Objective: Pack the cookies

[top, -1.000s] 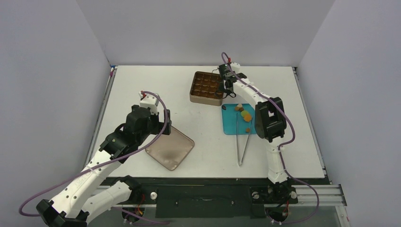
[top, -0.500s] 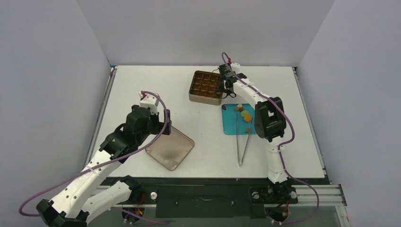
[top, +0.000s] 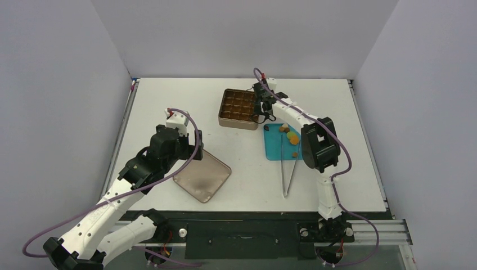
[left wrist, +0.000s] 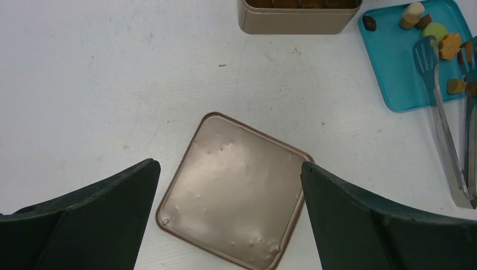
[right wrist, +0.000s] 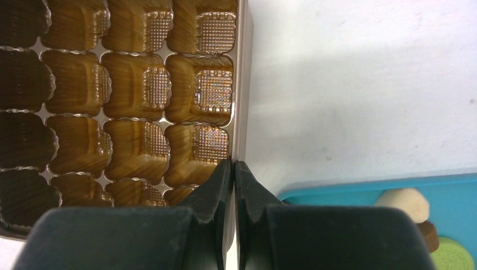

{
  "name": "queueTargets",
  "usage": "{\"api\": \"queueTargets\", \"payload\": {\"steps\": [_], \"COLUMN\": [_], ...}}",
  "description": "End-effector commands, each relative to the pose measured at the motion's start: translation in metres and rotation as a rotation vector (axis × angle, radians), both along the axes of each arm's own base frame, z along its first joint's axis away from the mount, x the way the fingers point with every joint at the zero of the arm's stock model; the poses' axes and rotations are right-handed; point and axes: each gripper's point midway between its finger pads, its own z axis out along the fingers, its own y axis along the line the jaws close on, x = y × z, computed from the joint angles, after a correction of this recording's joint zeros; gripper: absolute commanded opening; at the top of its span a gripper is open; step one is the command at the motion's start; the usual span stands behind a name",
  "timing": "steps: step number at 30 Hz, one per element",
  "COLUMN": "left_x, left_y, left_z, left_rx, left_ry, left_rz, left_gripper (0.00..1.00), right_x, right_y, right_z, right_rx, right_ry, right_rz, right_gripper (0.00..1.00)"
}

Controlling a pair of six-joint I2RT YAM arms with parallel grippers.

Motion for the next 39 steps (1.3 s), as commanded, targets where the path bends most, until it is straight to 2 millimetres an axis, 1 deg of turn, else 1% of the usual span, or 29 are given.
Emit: {"api": "queueTargets", "payload": {"steps": [1,2,3,4,5,6,7,8,9,10,11,12,13,14,15,16,17,18,19,20,21,22,23,26,28,29,32,36,39], "left_x": [0.005,0.005,0.005,0.005,0.005,0.005,0.005,0.005,0.005,0.005,0.005,0.005,0.005,0.005,0.004,0.004,0.004,0.004,0.004,0.004,0.004,0.004,0.004,0.004,0.004,0.004,0.004,0.004,0.005], "left_y": [0.004,0.004,0.005,0.005,0.007,0.008,0.008,0.009,0.008,0.008,0.008,0.007,0.007,0.006,0.006,0.006,0.006,0.006,0.006,0.005,0.005,0.005,0.004,0.003,0.004,0.004,0.004,0.003,0.002], "left_z": [0.008,0.008,0.009,0.009,0.009,0.009,0.009,0.010,0.010,0.011,0.011,0.011,0.012,0.012,0.013,0.012,0.012,0.012,0.012,0.012,0.012,0.012,0.011,0.009,0.008,0.008,0.007,0.006,0.006], "left_rx": [-0.013,-0.012,-0.010,-0.010,-0.007,-0.006,-0.005,-0.005,-0.008,-0.009,-0.011,-0.014,-0.014,-0.014,-0.014,-0.012,-0.013,-0.013,-0.014,-0.014,-0.015,-0.016,-0.016,-0.011,-0.006,-0.007,-0.004,-0.004,-0.003], "left_ry": [-0.033,-0.033,-0.035,-0.037,-0.040,-0.041,-0.043,-0.045,-0.049,-0.050,-0.053,-0.055,-0.058,-0.058,-0.059,-0.058,-0.058,-0.057,-0.057,-0.057,-0.057,-0.058,-0.056,-0.048,-0.044,-0.043,-0.038,-0.036,-0.034], "left_rz": [0.034,0.035,0.037,0.040,0.047,0.049,0.050,0.052,0.051,0.050,0.046,0.041,0.037,0.035,0.035,0.033,0.032,0.029,0.029,0.026,0.026,0.023,0.020,0.018,0.019,0.021,0.021,0.019,0.014], "left_gripper": [0.97,0.97,0.97,0.97,0.97,0.97,0.97,0.97,0.97,0.97,0.97,0.97,0.97,0.97,0.97,0.97,0.97,0.97,0.97,0.97,0.97,0.97,0.97,0.97,0.97,0.97,0.97,0.97,0.97], "right_x": [-0.044,-0.051,-0.054,-0.061,-0.063,-0.069,-0.072,-0.078,-0.080,-0.086,-0.089,-0.095,-0.098,-0.105,-0.112,-0.114,-0.122,-0.125,-0.132,-0.137,-0.143,-0.147,-0.153,-0.167,-0.175,-0.176,-0.187,-0.194,-0.198], "right_y": [0.025,0.027,0.028,0.029,0.030,0.030,0.030,0.027,0.027,0.023,0.022,0.018,0.018,0.015,0.010,0.010,0.008,0.008,0.007,0.009,0.007,0.009,0.007,0.006,0.005,0.008,0.012,0.012,0.010], "right_z": [-0.004,-0.009,-0.005,-0.009,-0.005,-0.009,-0.004,-0.008,-0.003,-0.008,-0.003,-0.009,-0.003,-0.003,-0.010,-0.004,-0.010,-0.006,-0.010,-0.007,-0.012,-0.010,-0.015,-0.021,-0.024,-0.024,-0.024,-0.016,-0.003], "right_rx": [-0.031,-0.041,-0.041,-0.048,-0.046,-0.052,-0.048,-0.057,-0.054,-0.064,-0.059,-0.070,-0.066,-0.070,-0.079,-0.076,-0.082,-0.081,-0.090,-0.094,-0.104,-0.109,-0.118,-0.140,-0.145,-0.131,-0.123,-0.130,-0.128], "right_ry": [0.075,0.088,0.082,0.091,0.082,0.090,0.084,0.095,0.086,0.100,0.091,0.104,0.094,0.096,0.113,0.100,0.111,0.101,0.111,0.103,0.113,0.105,0.115,0.122,0.122,0.115,0.112,0.090,0.065], "right_rz": [0.148,0.166,0.175,0.191,0.197,0.210,0.216,0.224,0.228,0.234,0.237,0.244,0.249,0.253,0.254,0.259,0.265,0.268,0.278,0.287,0.290,0.295,0.298,0.301,0.295,0.292,0.311,0.315,0.312], "right_gripper": [0.00,0.00,0.00,0.00,0.00,0.00,0.00,0.00,0.00,0.00,0.00,0.00,0.00,0.00,0.00,0.00,0.00,0.00,0.00,0.00,0.00,0.00,0.00,0.00,0.00,0.00,0.00,0.00,0.00]}}
